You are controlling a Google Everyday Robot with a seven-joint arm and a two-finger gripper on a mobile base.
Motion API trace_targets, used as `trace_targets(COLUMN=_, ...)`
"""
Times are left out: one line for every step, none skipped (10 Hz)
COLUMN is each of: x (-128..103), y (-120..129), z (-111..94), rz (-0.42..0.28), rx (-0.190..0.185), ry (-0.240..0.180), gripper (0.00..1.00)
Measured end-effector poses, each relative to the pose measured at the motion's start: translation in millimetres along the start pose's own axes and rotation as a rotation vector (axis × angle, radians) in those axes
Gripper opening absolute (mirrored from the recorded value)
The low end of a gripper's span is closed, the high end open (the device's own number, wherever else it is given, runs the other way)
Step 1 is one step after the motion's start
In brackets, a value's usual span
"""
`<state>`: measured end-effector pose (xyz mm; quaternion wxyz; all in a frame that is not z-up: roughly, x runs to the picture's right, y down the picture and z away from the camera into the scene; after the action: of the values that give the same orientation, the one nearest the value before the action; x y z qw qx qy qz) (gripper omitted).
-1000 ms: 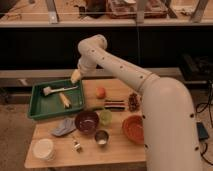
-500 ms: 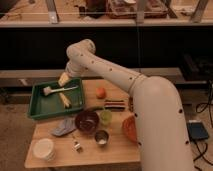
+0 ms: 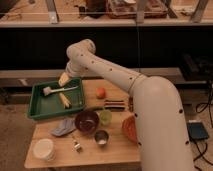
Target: Place banana in purple bowl
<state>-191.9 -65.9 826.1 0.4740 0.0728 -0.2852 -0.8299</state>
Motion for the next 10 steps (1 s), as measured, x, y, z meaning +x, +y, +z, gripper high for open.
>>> trace_targets(x=-2, y=-6, z=2, rz=-0.001, rx=0.004, ry=-0.008, gripper=0.80)
trace_targets(x=-4, y=-21, z=8, rz=0.004, rx=0.015, ry=-0.022, gripper=0.80)
trace_targets(x=-8, y=-43, z=20, rz=0.015, rx=0.028, ry=-0.040, gripper=0.80)
trace_targets(x=-11, y=-53, z=29, rz=0.025, rx=0.033, ry=-0.055, gripper=0.80)
trace_targets(x=-15, y=-57, z=37, rz=0.031, rx=0.034, ry=-0.067, gripper=0.80)
trace_targets(x=-19, y=-59, z=45, rz=0.038, rx=0.032, ry=-0.077, gripper=0.80)
trace_targets(x=-23, y=-55, z=57, rz=0.045, rx=0.019, ry=-0.087, gripper=0.80)
trace_targets(x=-21, y=-55, z=65, rz=0.048, rx=0.013, ry=-0.095, gripper=0.80)
trace_targets(x=-19, y=-55, z=73, rz=0.046, rx=0.008, ry=-0.104, gripper=0.80)
trace_targets(x=-18, y=-54, z=83, rz=0.035, rx=0.000, ry=-0.118, gripper=0.80)
